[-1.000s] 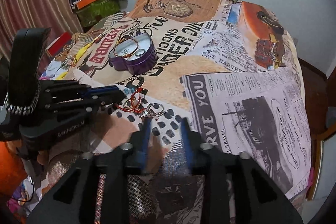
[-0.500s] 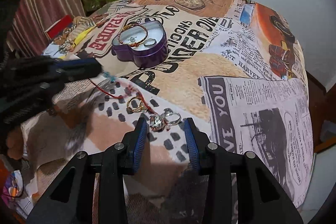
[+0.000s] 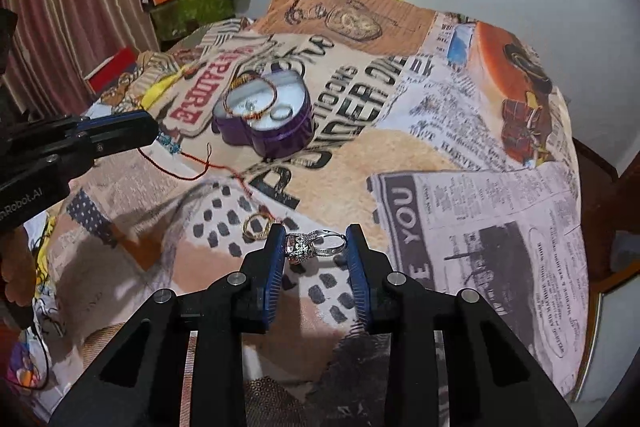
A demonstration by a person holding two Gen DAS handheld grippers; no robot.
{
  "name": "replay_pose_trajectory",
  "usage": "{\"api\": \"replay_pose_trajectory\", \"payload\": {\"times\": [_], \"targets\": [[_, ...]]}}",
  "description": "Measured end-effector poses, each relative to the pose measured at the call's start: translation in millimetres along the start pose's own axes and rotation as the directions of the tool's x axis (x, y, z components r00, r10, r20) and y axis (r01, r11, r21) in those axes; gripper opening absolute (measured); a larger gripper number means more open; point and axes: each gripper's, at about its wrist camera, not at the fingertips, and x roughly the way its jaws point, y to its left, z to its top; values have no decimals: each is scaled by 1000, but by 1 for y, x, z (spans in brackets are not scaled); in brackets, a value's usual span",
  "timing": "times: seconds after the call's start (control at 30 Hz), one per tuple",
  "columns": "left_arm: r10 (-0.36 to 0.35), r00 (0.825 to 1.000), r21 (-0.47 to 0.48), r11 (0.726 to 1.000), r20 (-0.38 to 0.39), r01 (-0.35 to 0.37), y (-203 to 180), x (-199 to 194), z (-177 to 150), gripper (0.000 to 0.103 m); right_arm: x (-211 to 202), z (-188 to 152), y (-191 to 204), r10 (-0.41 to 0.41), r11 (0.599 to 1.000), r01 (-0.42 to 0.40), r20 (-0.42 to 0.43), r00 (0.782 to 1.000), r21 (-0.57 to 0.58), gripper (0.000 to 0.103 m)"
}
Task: Organize jewelry
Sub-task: 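Grasp the blue beaded strand with the left tool while the right tool lifts the charms, then carry strand and charms into the heart tin and open both tools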
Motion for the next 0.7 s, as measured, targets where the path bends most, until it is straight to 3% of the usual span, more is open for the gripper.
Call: {"api": "replay_pose_trajectory", "payload": {"times": [0.7], "targets": [[75,986,-6,997,146,-75,29,-27,50,6,-30,59,9,4,999,-10,163,987,35,28]]}}
